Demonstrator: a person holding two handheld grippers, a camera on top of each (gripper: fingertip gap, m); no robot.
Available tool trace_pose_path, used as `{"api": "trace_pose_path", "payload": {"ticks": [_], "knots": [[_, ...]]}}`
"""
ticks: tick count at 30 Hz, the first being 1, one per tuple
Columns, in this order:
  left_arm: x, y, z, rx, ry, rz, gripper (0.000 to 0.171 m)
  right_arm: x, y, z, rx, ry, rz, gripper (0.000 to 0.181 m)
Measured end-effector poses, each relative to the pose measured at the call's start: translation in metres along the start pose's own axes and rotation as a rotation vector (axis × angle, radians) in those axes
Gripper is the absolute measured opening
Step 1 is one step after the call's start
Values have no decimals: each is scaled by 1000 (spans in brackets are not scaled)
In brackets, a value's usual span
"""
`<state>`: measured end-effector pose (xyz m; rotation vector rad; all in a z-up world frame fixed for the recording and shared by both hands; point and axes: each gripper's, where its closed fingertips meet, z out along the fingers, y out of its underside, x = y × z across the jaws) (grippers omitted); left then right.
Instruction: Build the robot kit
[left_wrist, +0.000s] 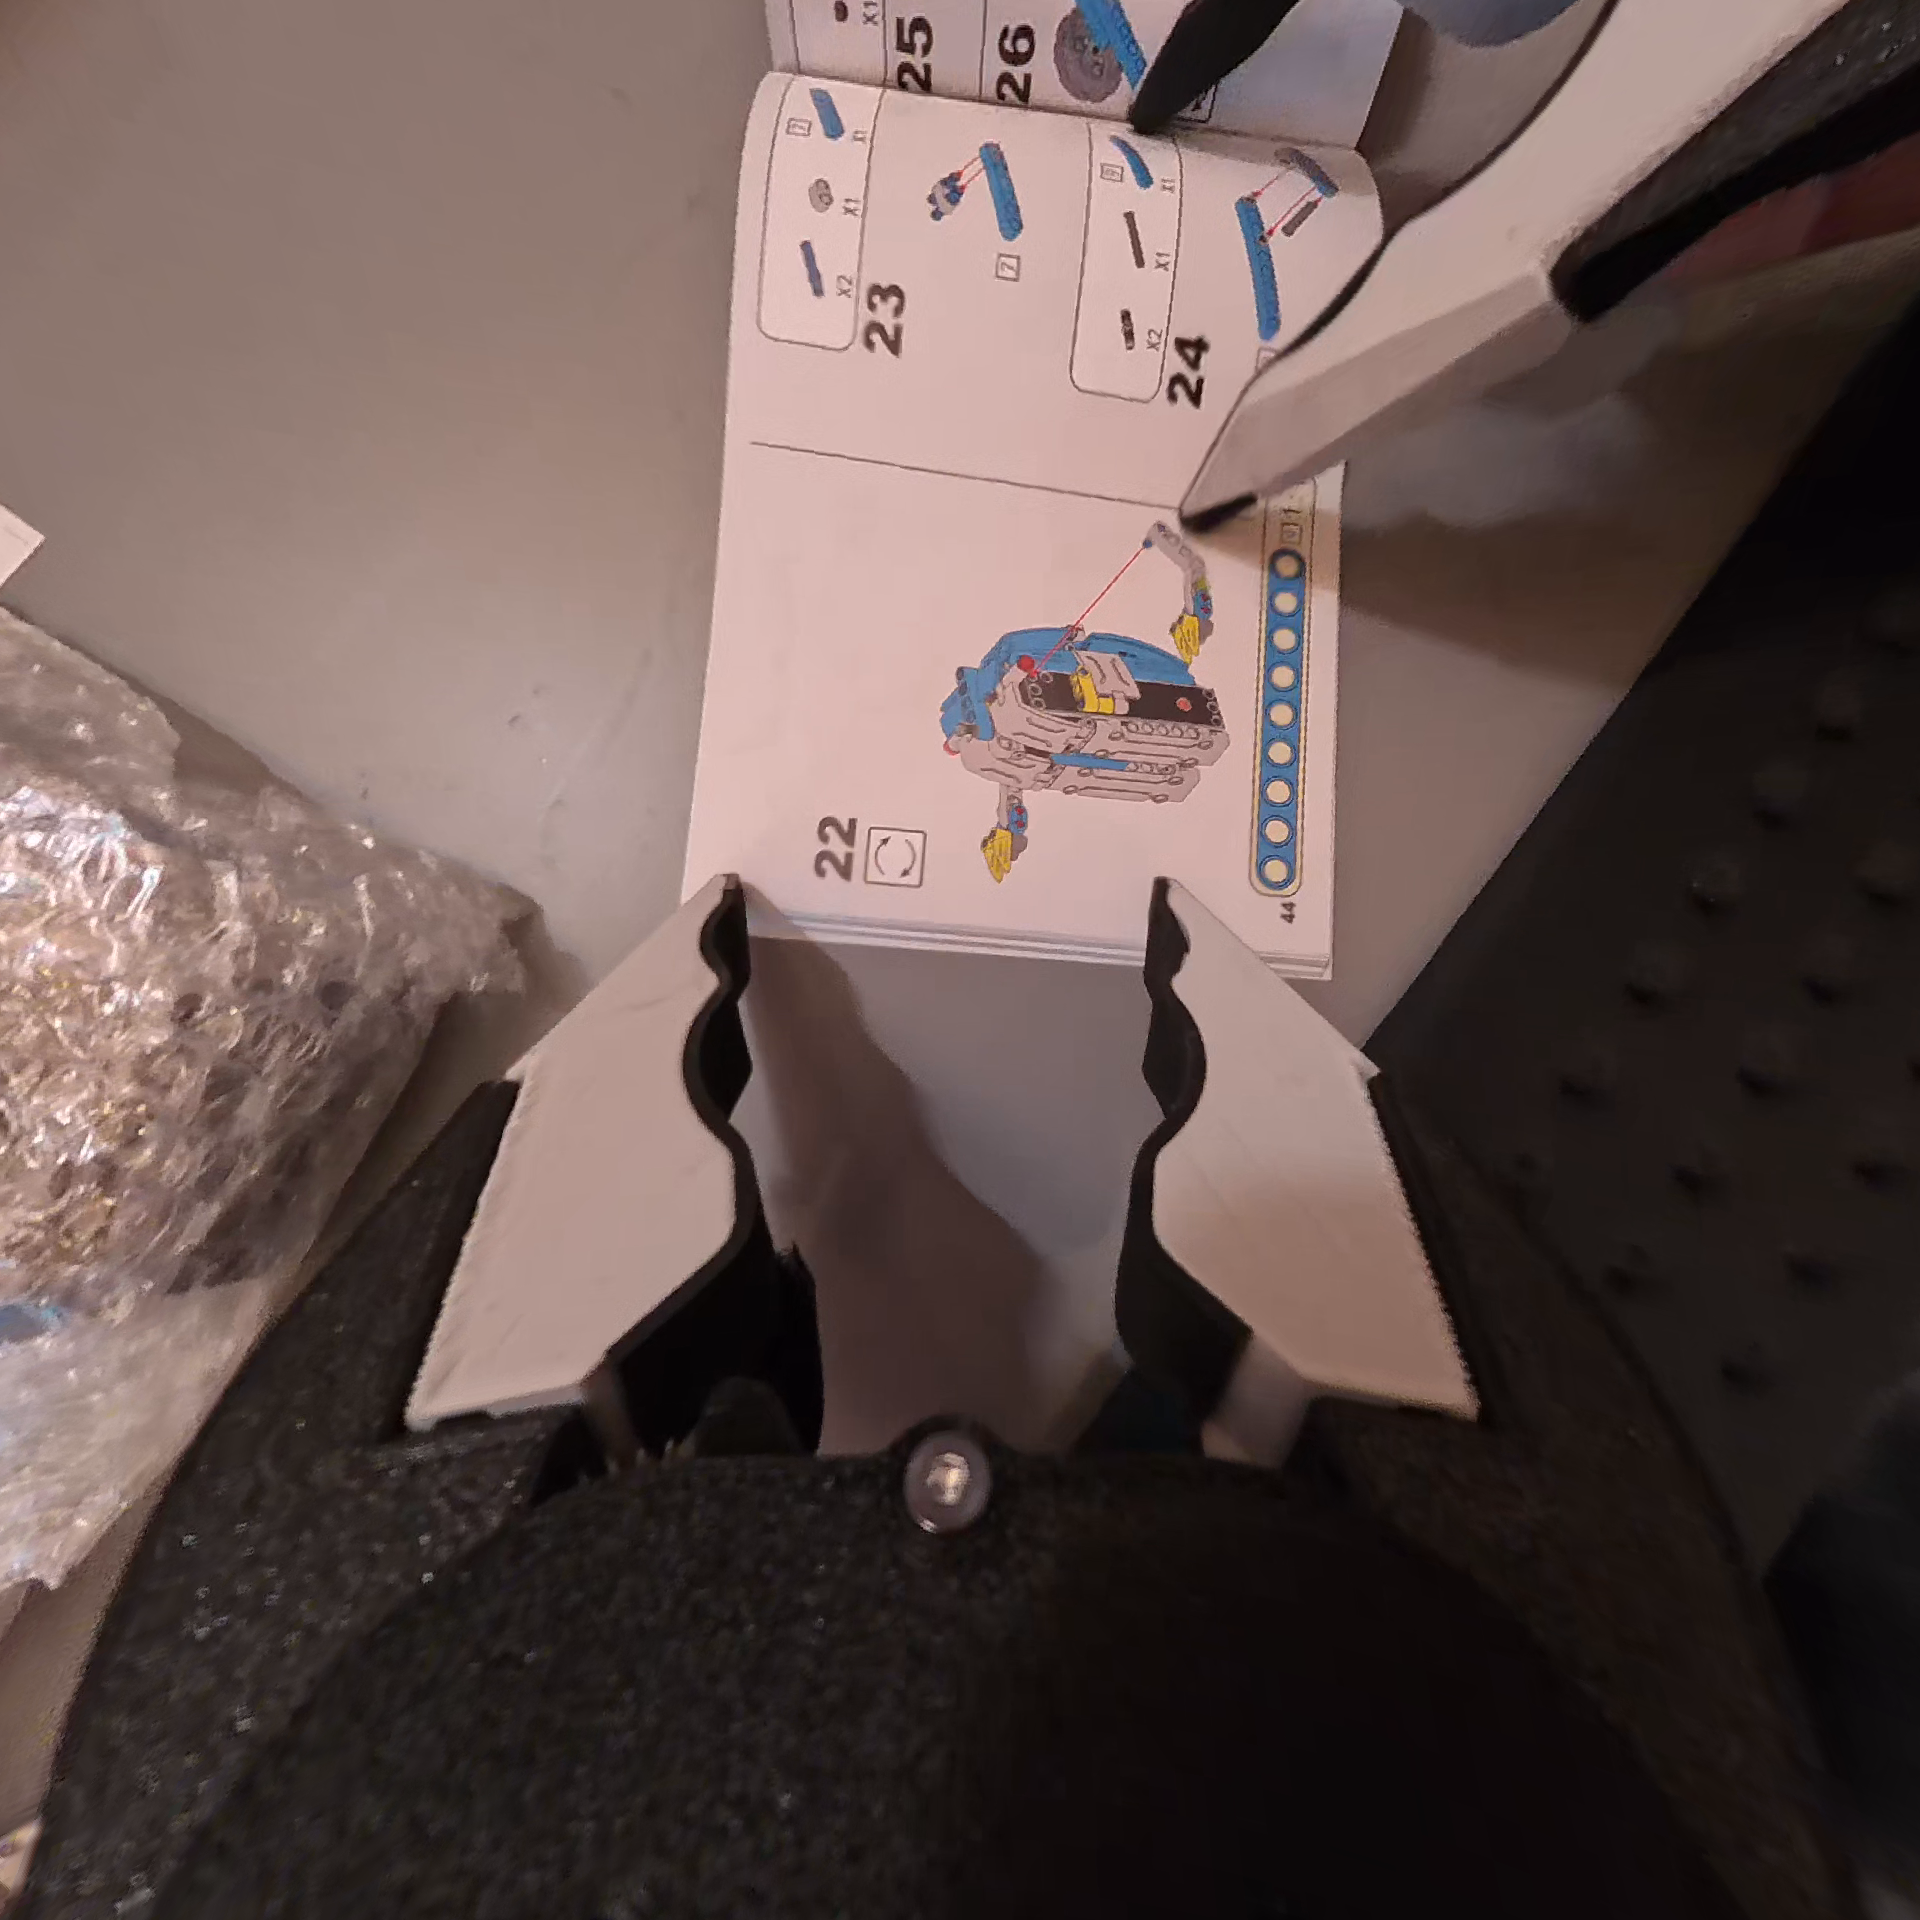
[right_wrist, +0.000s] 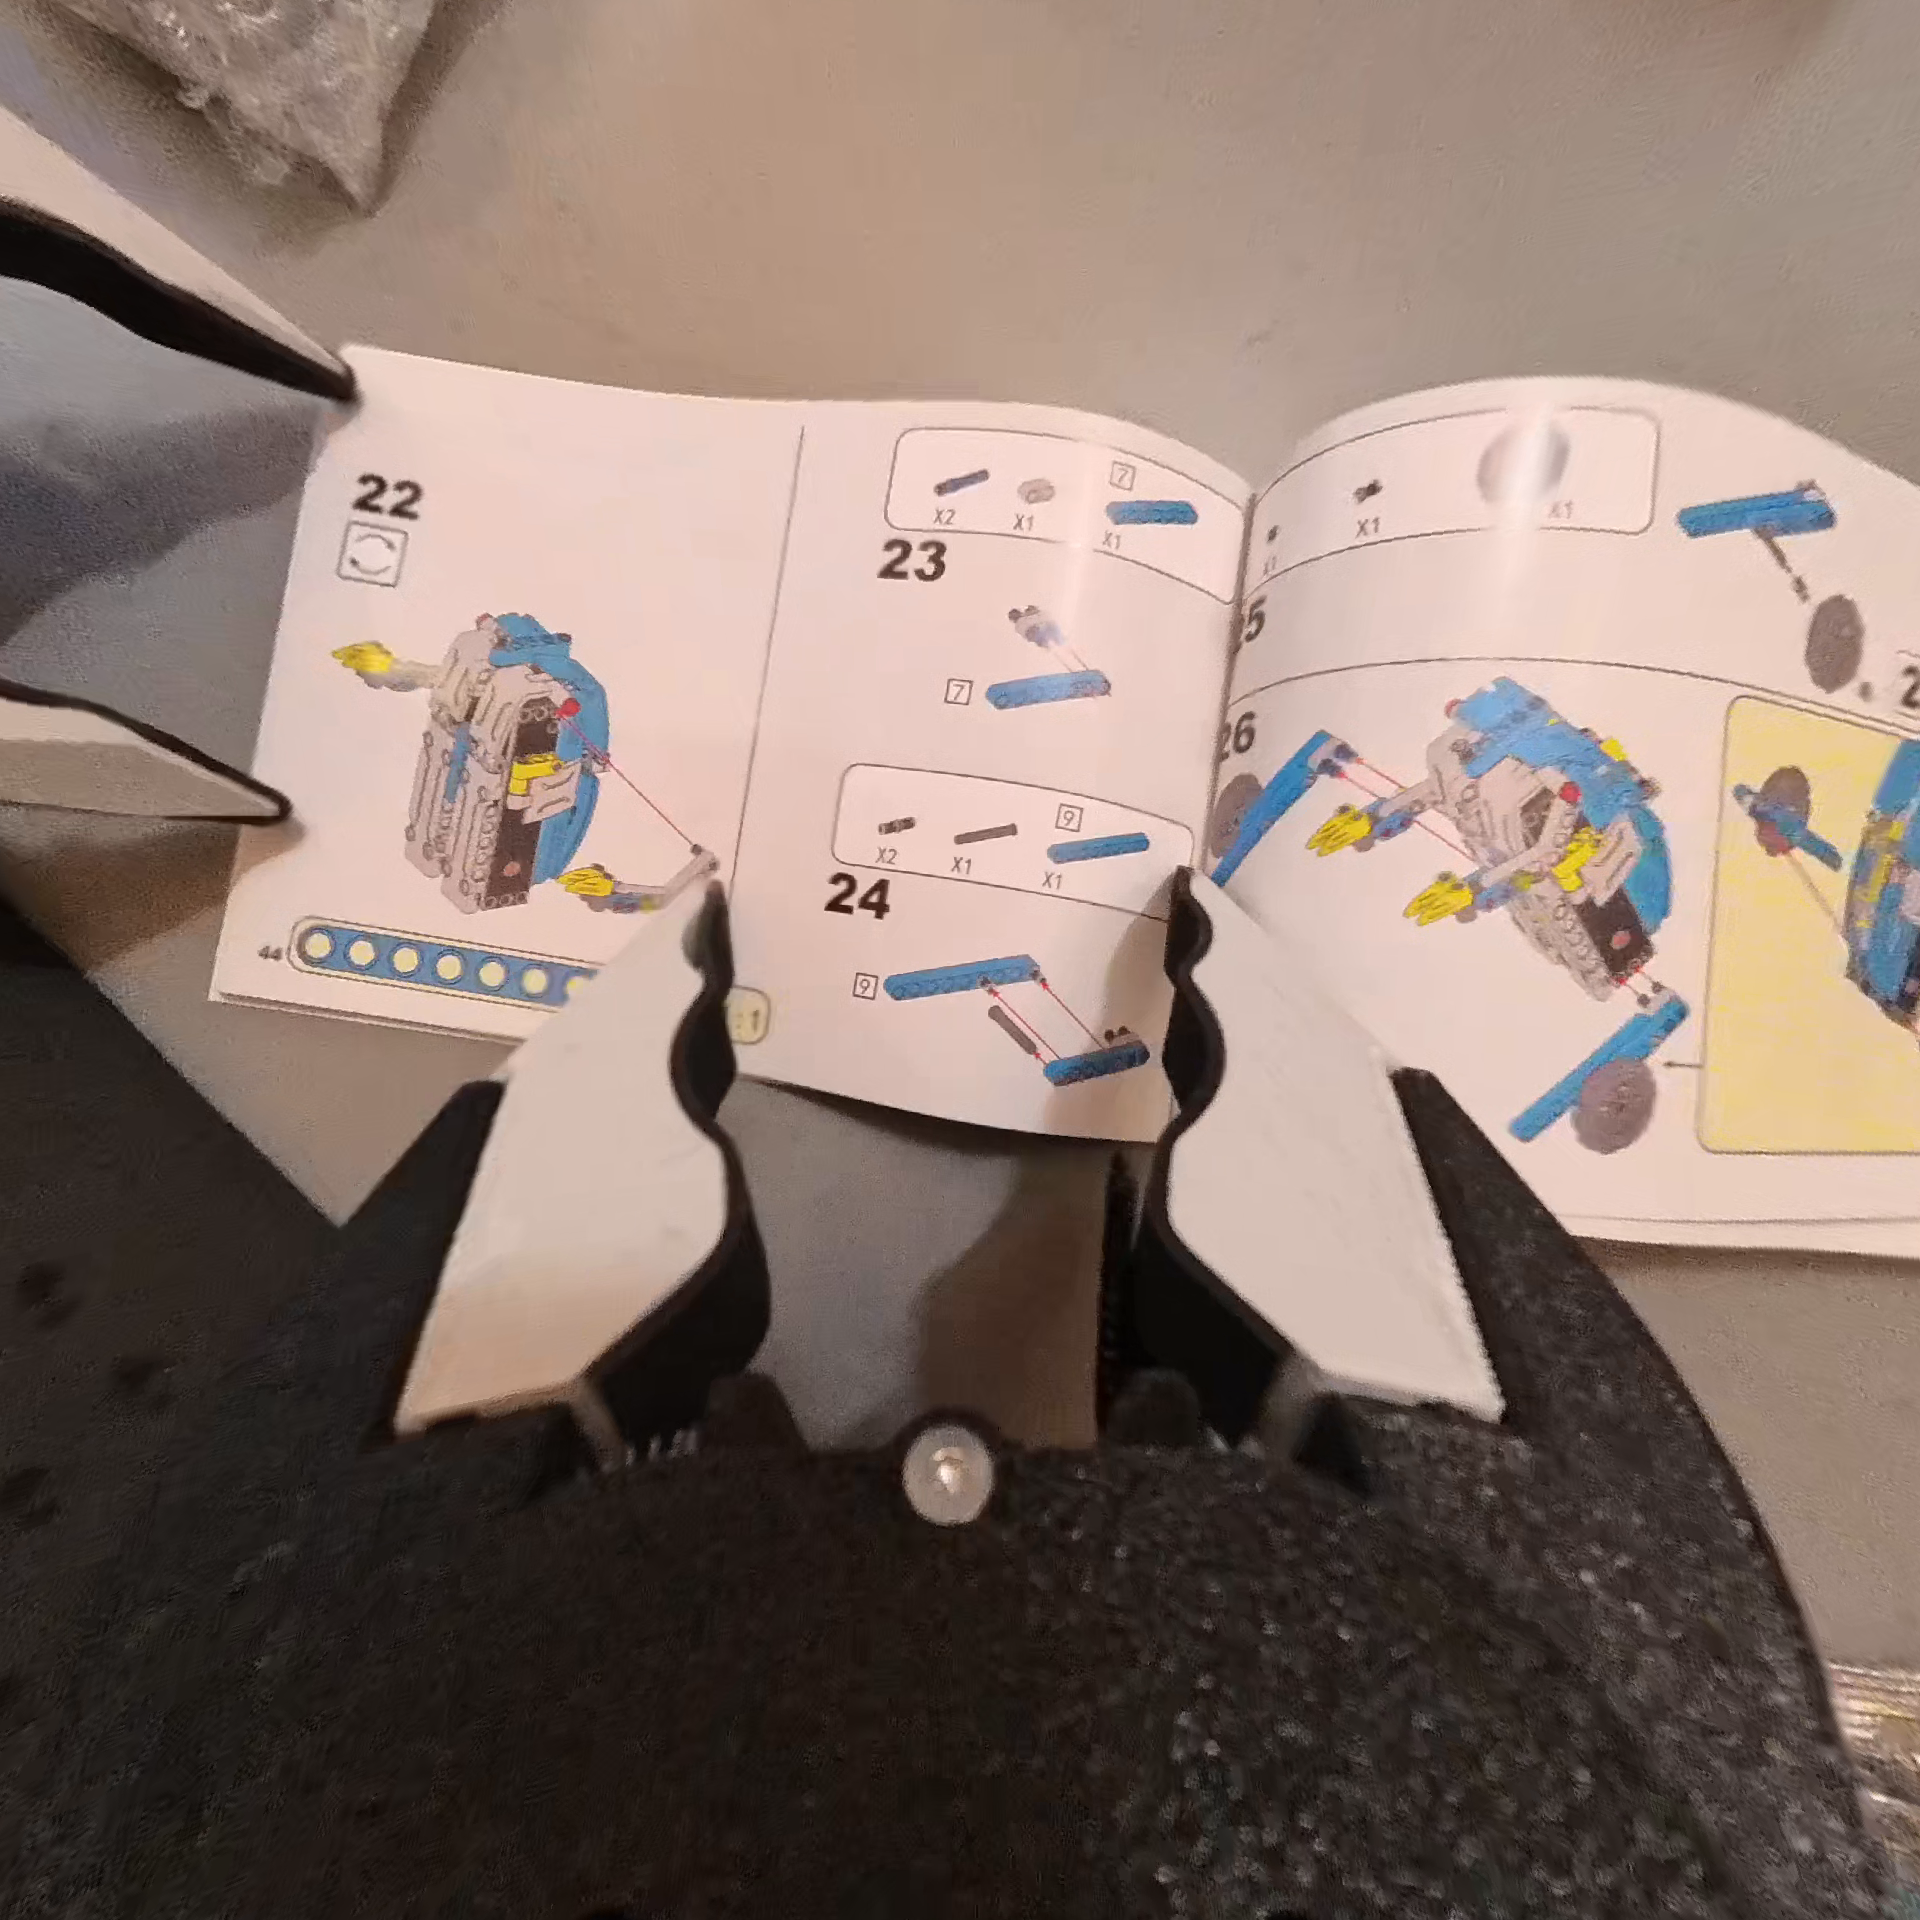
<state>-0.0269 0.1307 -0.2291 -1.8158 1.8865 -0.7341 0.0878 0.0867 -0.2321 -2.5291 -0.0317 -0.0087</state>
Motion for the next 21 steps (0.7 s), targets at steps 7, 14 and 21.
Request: {"api": "trace_pose_path", "payload": {"ticks": [7, 14, 21], "knots": [[-12, 3, -7, 20, -9, -51, 78, 25, -2, -3, 52, -36, 101, 33], [-18, -9, 2, 28, -2, -25, 89, 11, -7, -27, 115, -225, -116, 44], [-15, -18, 12, 6, 73, -11, 81, 1, 24, -35, 97, -213, -430, 30]]}}
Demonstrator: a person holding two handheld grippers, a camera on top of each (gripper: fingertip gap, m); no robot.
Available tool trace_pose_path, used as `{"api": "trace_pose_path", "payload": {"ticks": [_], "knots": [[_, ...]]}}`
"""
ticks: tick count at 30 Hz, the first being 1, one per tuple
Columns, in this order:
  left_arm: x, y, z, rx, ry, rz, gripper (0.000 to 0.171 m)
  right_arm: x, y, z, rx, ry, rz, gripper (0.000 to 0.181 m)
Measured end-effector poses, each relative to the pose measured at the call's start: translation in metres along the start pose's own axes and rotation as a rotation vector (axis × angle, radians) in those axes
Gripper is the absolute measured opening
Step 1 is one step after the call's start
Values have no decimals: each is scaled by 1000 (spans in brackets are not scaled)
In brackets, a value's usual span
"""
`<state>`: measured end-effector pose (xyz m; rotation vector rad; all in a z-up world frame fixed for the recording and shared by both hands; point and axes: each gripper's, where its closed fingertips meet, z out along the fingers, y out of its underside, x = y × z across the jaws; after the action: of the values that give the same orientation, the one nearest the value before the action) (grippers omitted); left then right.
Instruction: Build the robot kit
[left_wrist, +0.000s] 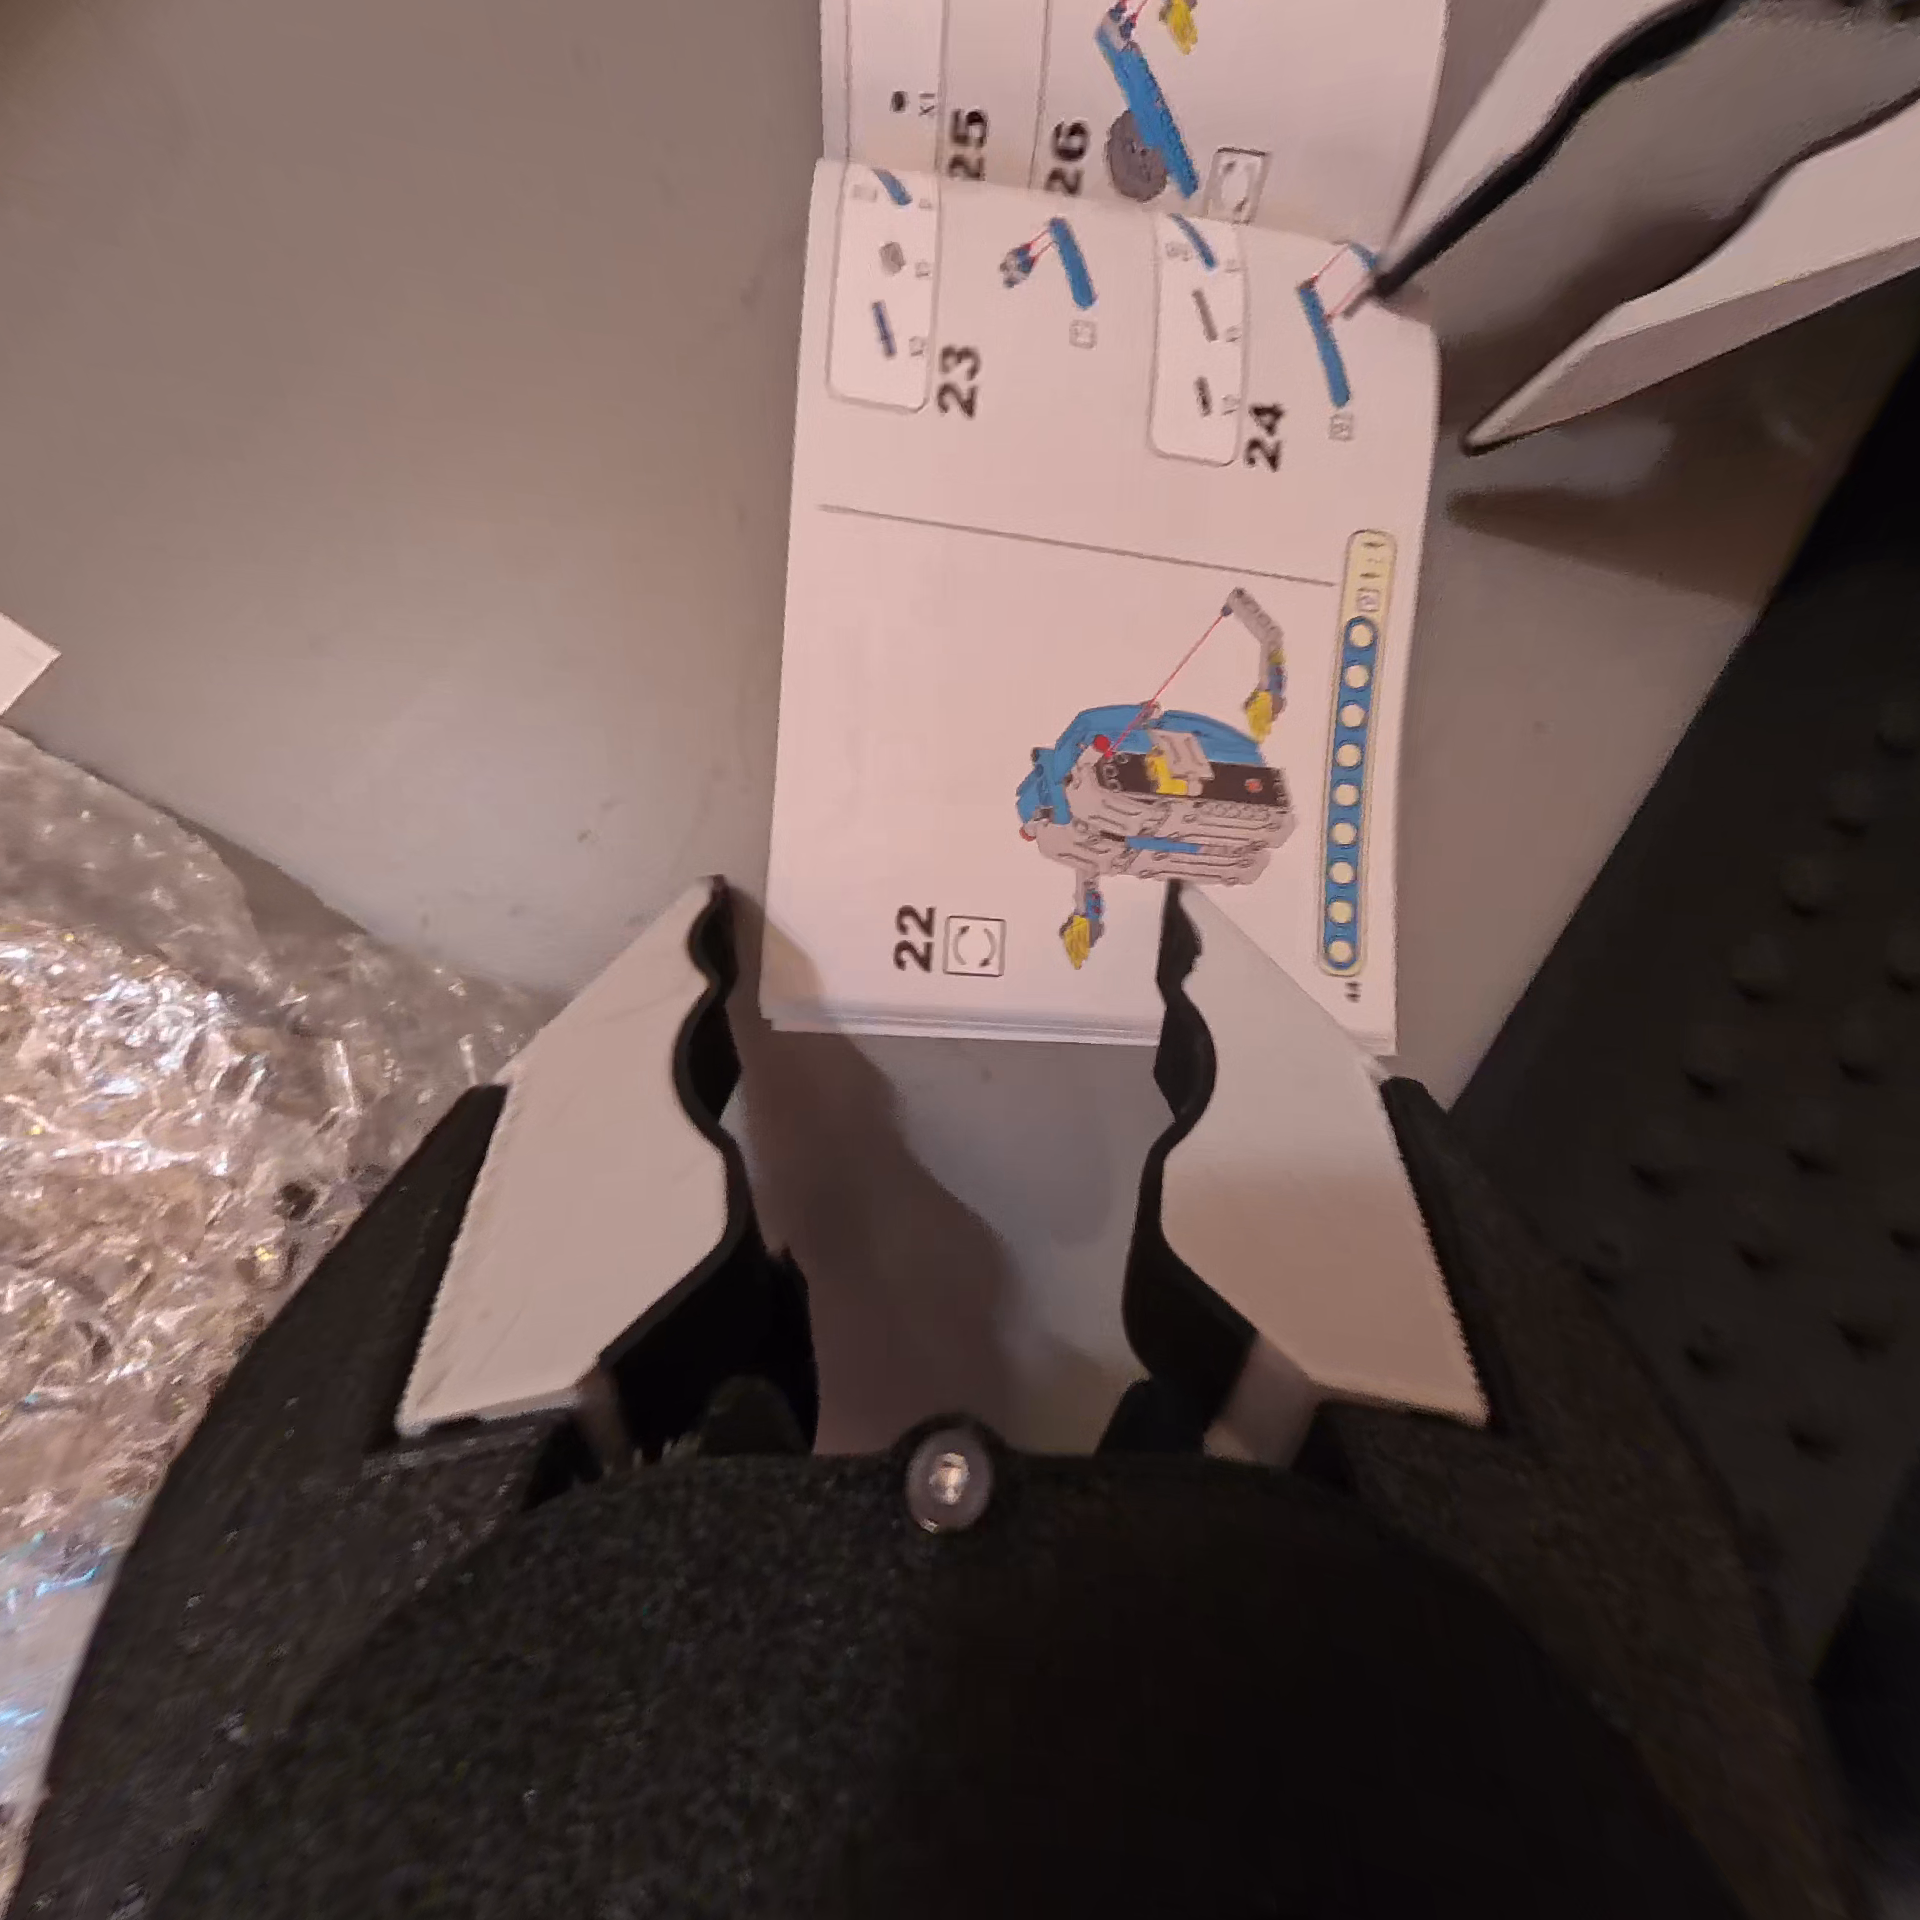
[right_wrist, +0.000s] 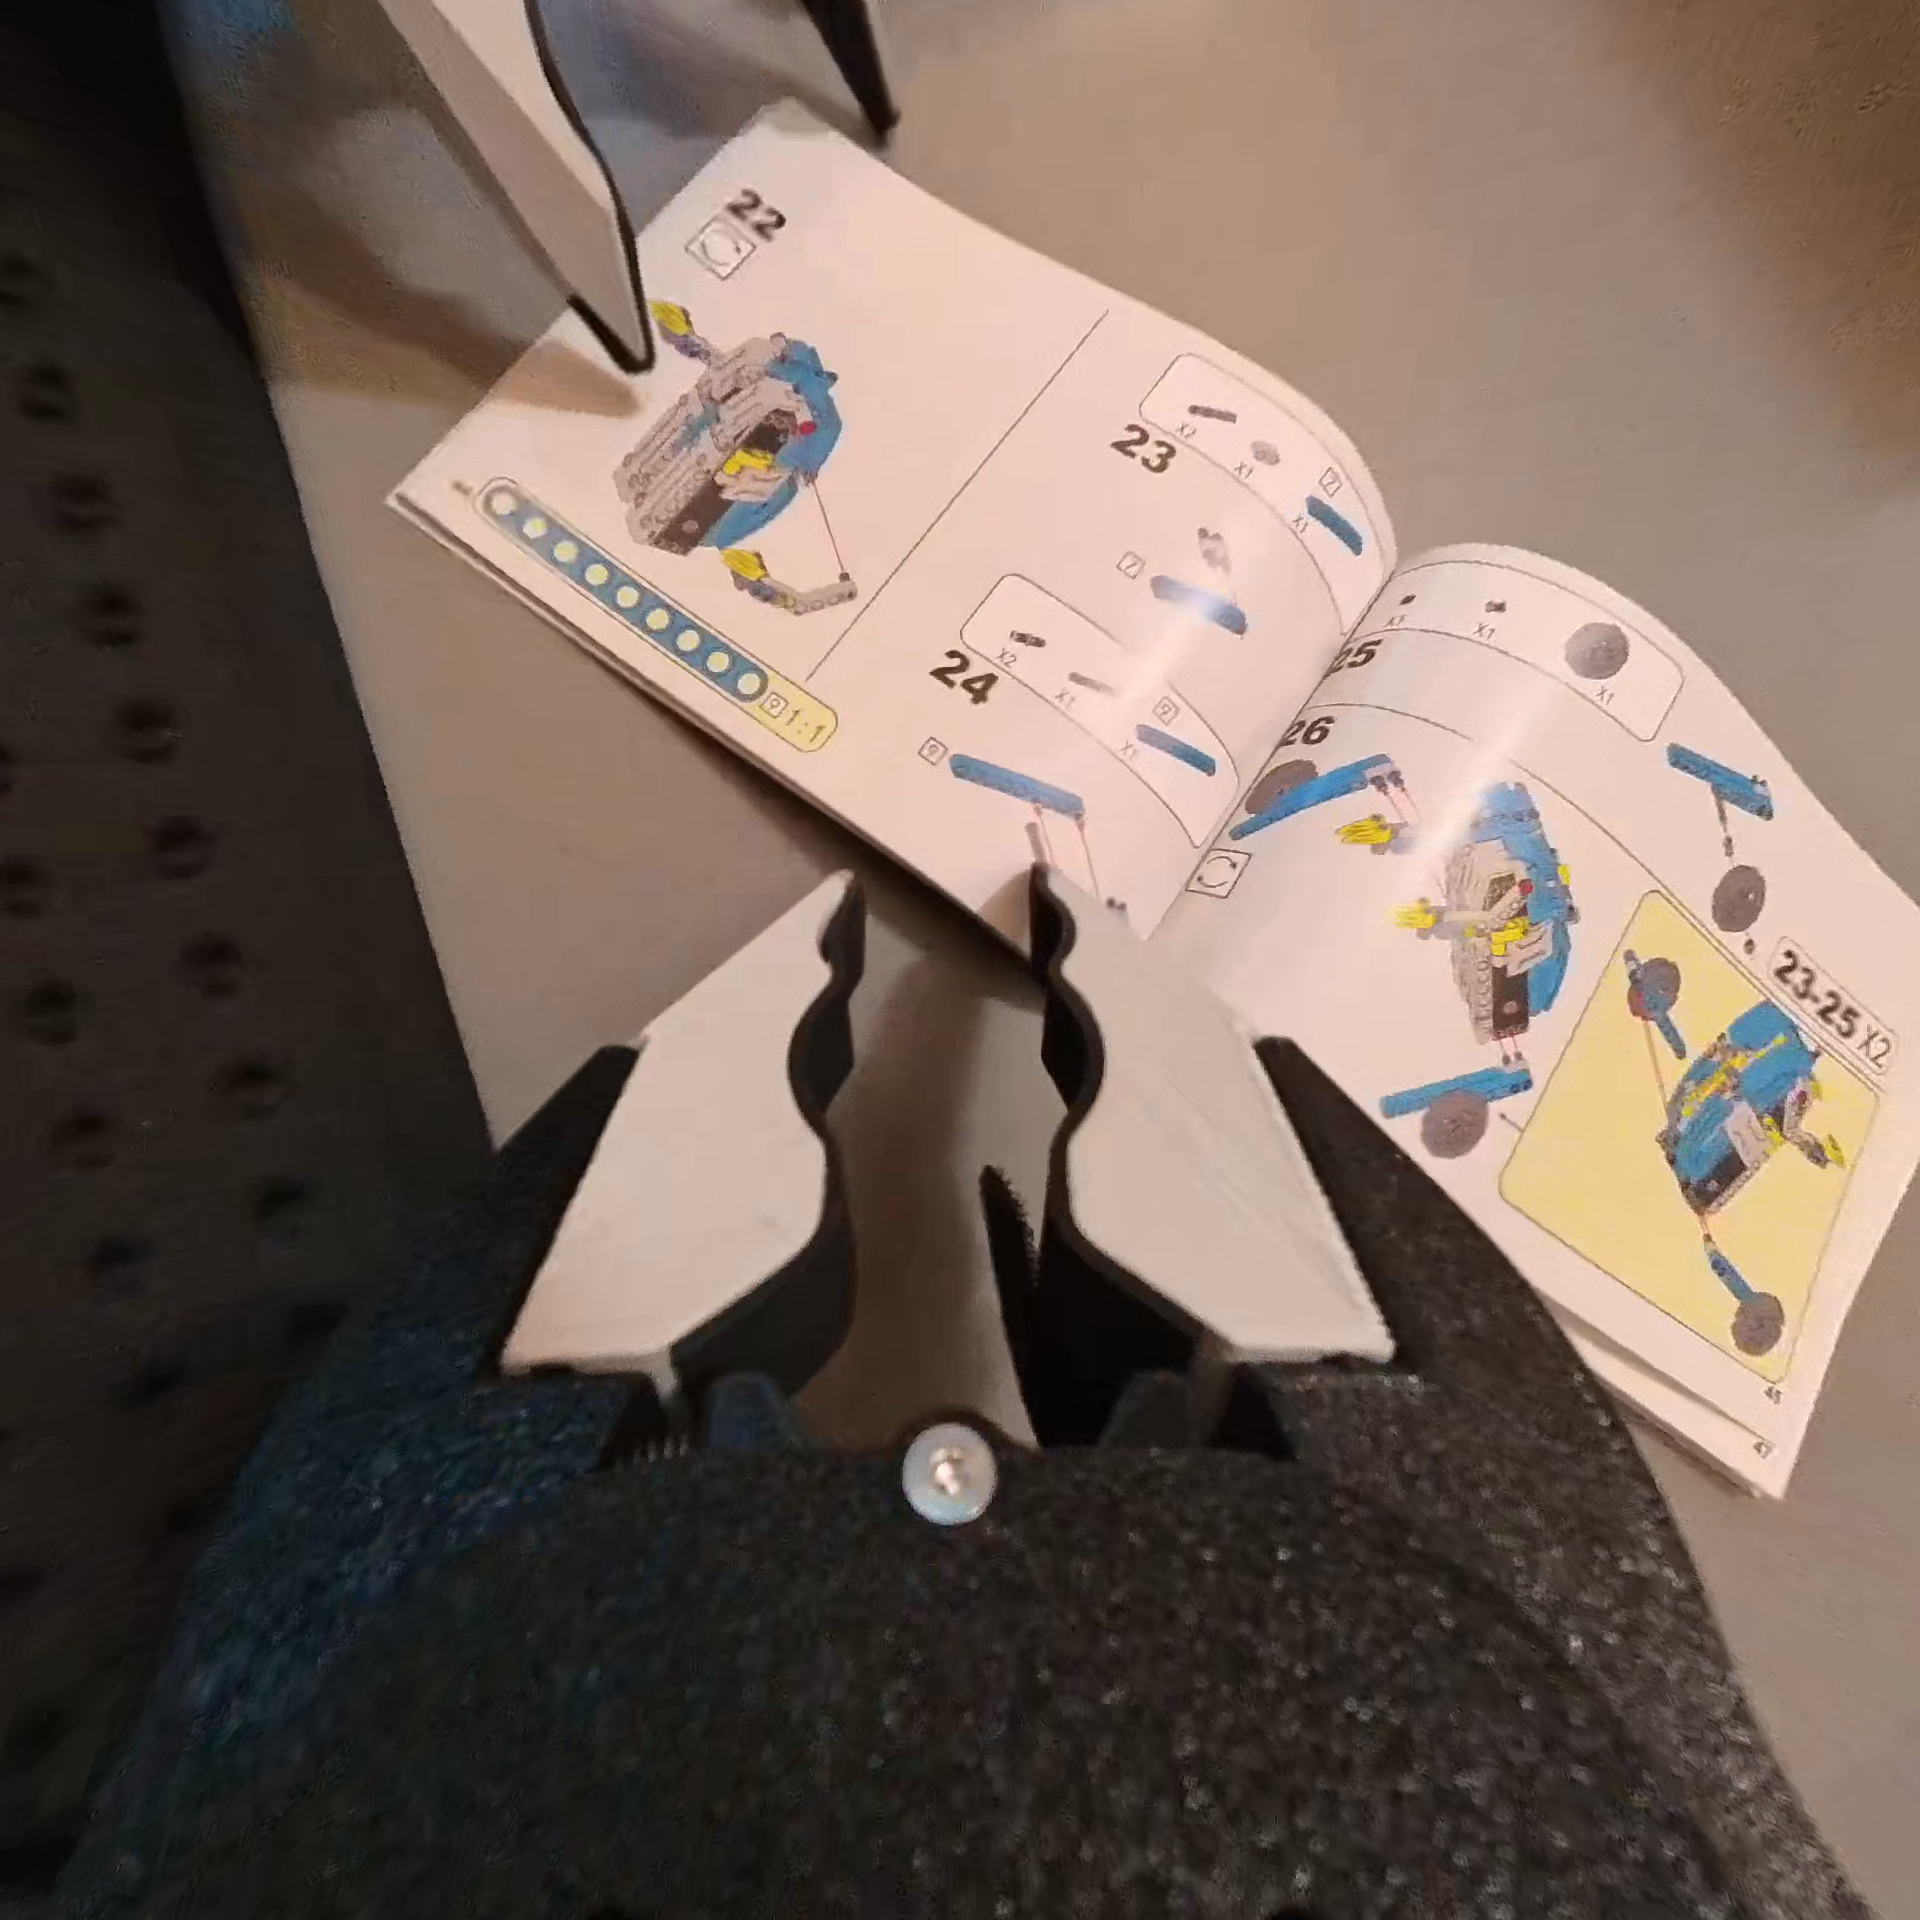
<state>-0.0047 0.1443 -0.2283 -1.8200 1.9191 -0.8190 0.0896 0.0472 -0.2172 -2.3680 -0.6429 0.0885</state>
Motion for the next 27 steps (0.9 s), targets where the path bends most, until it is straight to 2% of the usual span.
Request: {"api": "trace_pose_path", "payload": {"ticks": [6, 8, 10, 12, 14, 16, 22, 27], "knots": [[23, -5, -4, 28, 98, -14, 66, 5, -5, 9, 30, 33, 19, 31], [16, -3, -4, 23, 70, -19, 68, 4, -5, 10, 31, 29, 27, 30], [-2, -3, -6, 29, 1, -32, 77, 3, -6, 9, 39, 31, 19, 29], [-11, -5, -7, 39, 5, -68, 87, 3, -5, 9, 38, 26, 26, 29], [-10, -4, -2, 26, 55, -90, 85, 3, -5, 9, 43, 21, 34, 29], [-3, -5, -4, 21, 99, -71, 73, 4, -5, 9, 42, 23, 37, 27], [2, -4, -4, 12, 89, -52, 77, 4, -4, 10, 39, 23, 40, 27], [5, -16, -15, 80, 117, -72, 72, 4, -5, 9, 46, 35, 27, 27]]}}
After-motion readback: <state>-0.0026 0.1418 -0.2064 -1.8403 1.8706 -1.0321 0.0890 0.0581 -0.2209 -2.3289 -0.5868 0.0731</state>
